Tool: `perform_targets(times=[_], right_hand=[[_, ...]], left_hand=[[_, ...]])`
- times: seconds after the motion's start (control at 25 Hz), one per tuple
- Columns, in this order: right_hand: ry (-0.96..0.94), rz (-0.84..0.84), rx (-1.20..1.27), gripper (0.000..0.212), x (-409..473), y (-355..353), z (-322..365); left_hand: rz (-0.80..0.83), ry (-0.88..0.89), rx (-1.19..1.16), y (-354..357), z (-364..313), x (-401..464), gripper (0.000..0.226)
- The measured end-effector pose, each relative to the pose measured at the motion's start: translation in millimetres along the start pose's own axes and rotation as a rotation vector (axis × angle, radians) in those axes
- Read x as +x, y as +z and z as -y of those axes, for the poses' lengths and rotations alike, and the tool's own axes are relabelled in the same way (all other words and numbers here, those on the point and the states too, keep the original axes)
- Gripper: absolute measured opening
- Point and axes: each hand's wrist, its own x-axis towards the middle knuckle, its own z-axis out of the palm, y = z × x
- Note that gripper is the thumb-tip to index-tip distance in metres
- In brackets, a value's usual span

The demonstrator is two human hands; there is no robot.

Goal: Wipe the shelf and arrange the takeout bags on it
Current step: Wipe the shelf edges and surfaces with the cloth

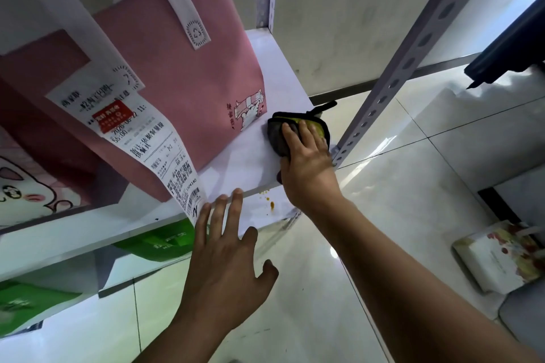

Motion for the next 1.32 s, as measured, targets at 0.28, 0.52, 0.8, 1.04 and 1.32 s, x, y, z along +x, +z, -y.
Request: perform_targets(times=[0.28, 0.52, 0.8, 1.04, 1.32], right_hand=[[-0.105, -0.091, 0.089, 0.059, -54.0, 9.5, -14.5], [-0.204, -0.15, 0.302, 0.061, -113.0, 24.9, -55.5], [-0.01, 0.0, 0.406, 0.064, -177.7, 110.7, -116.9], [0.21, -0.008, 0.654, 0.058, -156.0, 194.9, -141.6], [0.013, 0.0, 0.532, 0.059, -102.1, 251.7, -153.1]], left_hand=[[-0.008, -0.065, -0.021, 9.3, -5.1, -5.0, 0.033], [-0.135, -0.065, -0.114, 43.8, -13.6, -22.4, 0.036], [0.048, -0.074, -0.162, 149.9, -12.4, -40.2, 0.049], [0.152, -0.069, -0.188, 236.8, 12.7, -26.2, 0.066], [0.039, -0.106, -0.177, 310.8, 17.1, 24.6, 0.09]])
